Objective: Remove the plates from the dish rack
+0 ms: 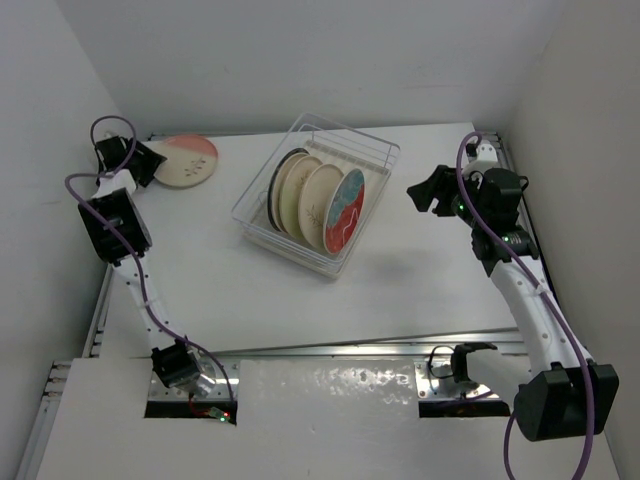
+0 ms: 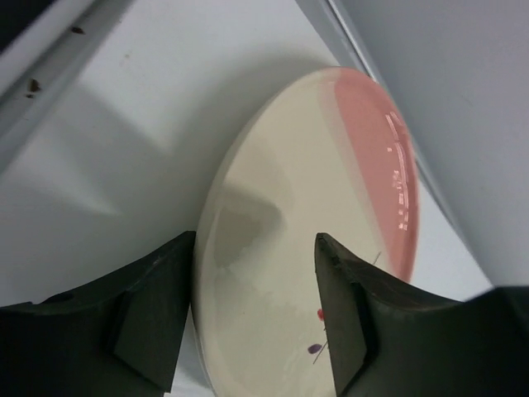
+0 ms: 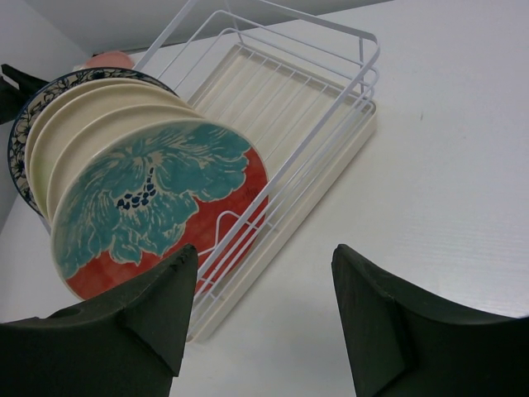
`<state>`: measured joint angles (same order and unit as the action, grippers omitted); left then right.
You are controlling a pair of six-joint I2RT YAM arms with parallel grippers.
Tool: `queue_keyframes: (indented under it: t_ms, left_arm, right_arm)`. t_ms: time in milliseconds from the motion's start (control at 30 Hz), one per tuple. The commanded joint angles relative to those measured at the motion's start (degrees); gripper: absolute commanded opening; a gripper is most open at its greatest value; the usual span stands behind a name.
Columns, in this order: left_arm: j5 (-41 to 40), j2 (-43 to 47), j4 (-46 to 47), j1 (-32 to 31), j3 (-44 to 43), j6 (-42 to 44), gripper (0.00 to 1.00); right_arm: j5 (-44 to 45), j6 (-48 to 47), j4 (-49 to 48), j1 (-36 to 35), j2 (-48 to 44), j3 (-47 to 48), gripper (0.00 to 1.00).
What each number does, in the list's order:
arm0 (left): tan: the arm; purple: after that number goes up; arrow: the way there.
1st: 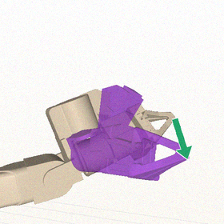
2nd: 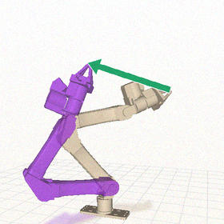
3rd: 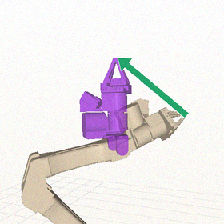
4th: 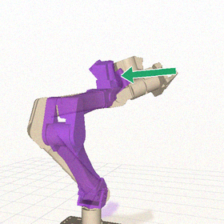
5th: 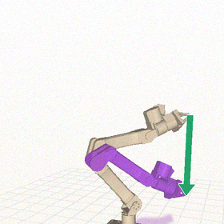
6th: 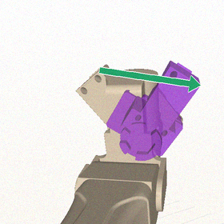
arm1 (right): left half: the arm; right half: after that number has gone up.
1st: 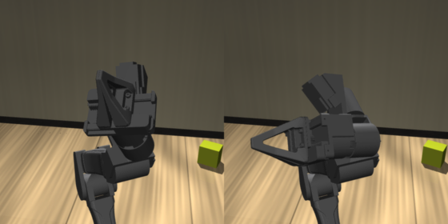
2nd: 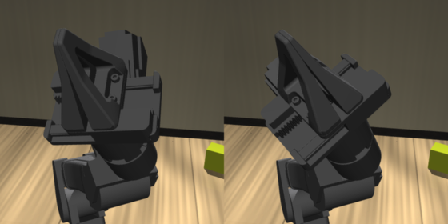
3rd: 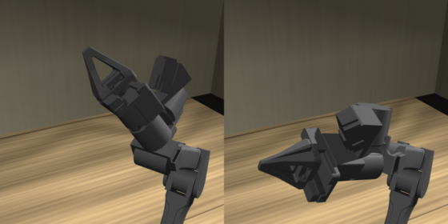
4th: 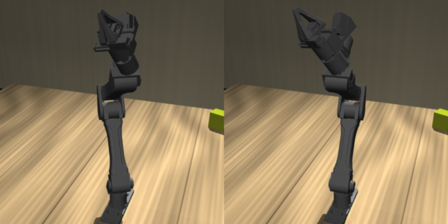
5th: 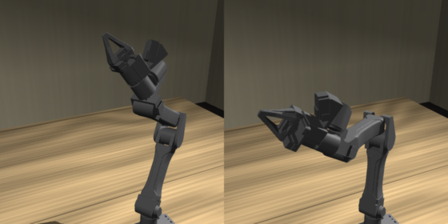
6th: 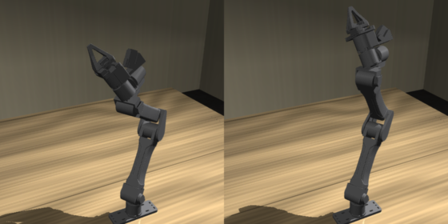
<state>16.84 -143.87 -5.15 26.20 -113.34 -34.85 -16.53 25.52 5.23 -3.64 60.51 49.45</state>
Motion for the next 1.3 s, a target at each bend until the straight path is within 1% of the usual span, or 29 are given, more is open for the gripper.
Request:
queue_keyframes:
  t_ms: [0, 33, 133, 167, 233, 267, 333, 400, 500, 533, 600, 633, 667, 700, 733, 767, 800, 833, 867, 900, 933, 967, 1000, 1033, 1100, 1200, 1267]
  left_arm:
    - [-8.14, 1.23, -11.45, -0.97, -1.61, 6.54, 0.59]
    - [-8.57, 1.31, -13.38, -1.49, -1.97, 7.59, 0.60]
    - [-9.46, 2.37, -15.50, -2.20, -1.97, 10.85, 0.67]
    - [-9.63, 2.98, -15.85, -2.29, -1.97, 12.51, 0.71]
    - [-10.33, 3.68, -16.91, -2.73, -1.97, 14.01, 0.75]
    - [-10.86, 4.38, -17.17, -2.73, -1.97, 15.50, 0.81]
    - [-10.86, 5.44, -17.79, -3.17, -2.06, 17.09, 0.87]
    - [-10.86, 7.81, -17.88, -3.69, -2.15, 20.07, 0.89]
    - [-12.27, 13.08, -16.83, -6.67, -2.15, 25.17, 0.89]
    - [-12.71, 14.83, -16.39, -7.64, -2.06, 28.84, 0.85]
    - [-13.06, 21.24, -15.42, -9.92, -1.28, 32.98, 0.79]
    - [-11.93, 23.44, -14.81, -12.46, -0.92, 37.70, 0.68]
    - [-7.31, 28.07, -14.54, -13.62, -0.48, 39.32, 0.59]
    - [-4.74, 30.21, -14.71, -14.76, 0.22, 40.46, 0.50]
    - [-2.80, 31.88, -16.37, -17.29, 0.05, 42.13, 0.33]
    - [-0.78, 33.81, -18.30, -19.06, -1.78, 43.28, 0.29]
    - [-0.32, 34.18, -21.28, -20.90, -3.36, 44.59, 0.28]
    - [0.38, 34.10, -27.57, -24.92, -4.86, 47.22, 0.28]
    - [1.86, 33.92, -30.33, -26.97, -7.22, 48.03, 0.30]
    - [2.84, 33.84, -34.45, -29.07, -7.94, 48.38, 0.33]
    - [3.37, 34.10, -35.80, -32.49, -8.30, 49.00, 0.40]
    - [3.20, 34.18, -37.29, -34.26, -8.39, 49.18, 0.43]
    - [2.42, 34.45, -37.30, -35.93, -8.22, 49.44, 0.45]
    - [1.80, 34.88, -38.44, -39.17, -8.04, 50.75, 0.47]
    - [-1.80, 35.15, -39.76, -43.22, -7.25, 52.25, 0.47]
    - [-7.42, 35.77, -39.42, -46.14, -5.41, 54.18, 0.47]
    - [-10.23, 35.68, -39.33, -46.85, -4.70, 54.89, 0.47]
  right_arm:
    - [-0.16, 0.06, -1.10, -0.49, -0.83, 2.23, 0.65]
    - [-0.16, -0.03, -1.10, -0.49, -0.92, 2.14, 0.66]
    - [0.10, -0.56, -0.49, -0.49, -1.10, 1.96, 0.66]
    - [0.19, -0.73, -0.05, -0.49, -1.18, 1.79, 0.66]
    - [0.01, -1.17, 0.13, -0.49, -1.18, 1.53, 0.67]
    - [-0.16, -1.26, 0.13, -0.49, -1.10, 1.44, 0.67]
    - [-0.69, -1.96, 0.21, -0.49, -1.10, 1.35, 0.68]
    - [-0.60, -2.66, 1.00, -0.49, -0.83, 1.70, 0.68]
    - [0.10, -3.72, 3.11, -0.49, 0.13, 2.75, 0.69]
    - [0.88, -3.90, 3.64, -0.49, 0.39, 3.02, 0.69]
    - [1.50, -3.98, 4.78, -0.49, 1.10, 3.28, 0.68]
    - [1.68, -4.16, 4.87, -0.49, 1.27, 3.20, 0.68]
    - [1.68, -4.25, 4.87, -0.49, 1.36, 3.02, 0.68]
    - [1.68, -4.77, 4.70, -0.58, 1.54, 2.41, 0.68]
    - [1.59, -5.04, 4.35, -0.58, 1.45, 2.06, 0.67]
    - [1.33, -5.65, 3.65, -0.58, 1.36, 1.53, 0.67]
    - [1.16, -5.92, 3.21, -0.58, 1.19, 0.39, 0.67]
    - [1.15, -6.27, 2.77, -0.58, 1.01, -0.23, 0.67]
    - [1.07, -6.44, 2.15, -0.49, 0.84, -0.84, 0.67]
    - [0.89, -6.97, 1.80, -0.58, 0.66, -1.98, 0.67]
    - [0.80, -7.32, 1.71, -0.58, 0.23, -2.51, 0.68]
    - [0.54, -8.11, 1.62, -0.58, -0.04, -3.47, 0.68]
    - [0.45, -8.55, 1.53, -0.58, -0.22, -3.92, 0.68]
    - [0.36, -8.82, 1.62, -0.58, -0.57, -4.27, 0.68]
    - [-0.07, -9.69, 1.80, -0.58, -0.92, -5.33, 0.68]
    - [-0.43, -10.14, 1.97, -0.58, -1.80, -6.82, 0.68]
    - [-0.60, -10.31, 1.89, -0.58, -2.59, -7.70, 0.69]
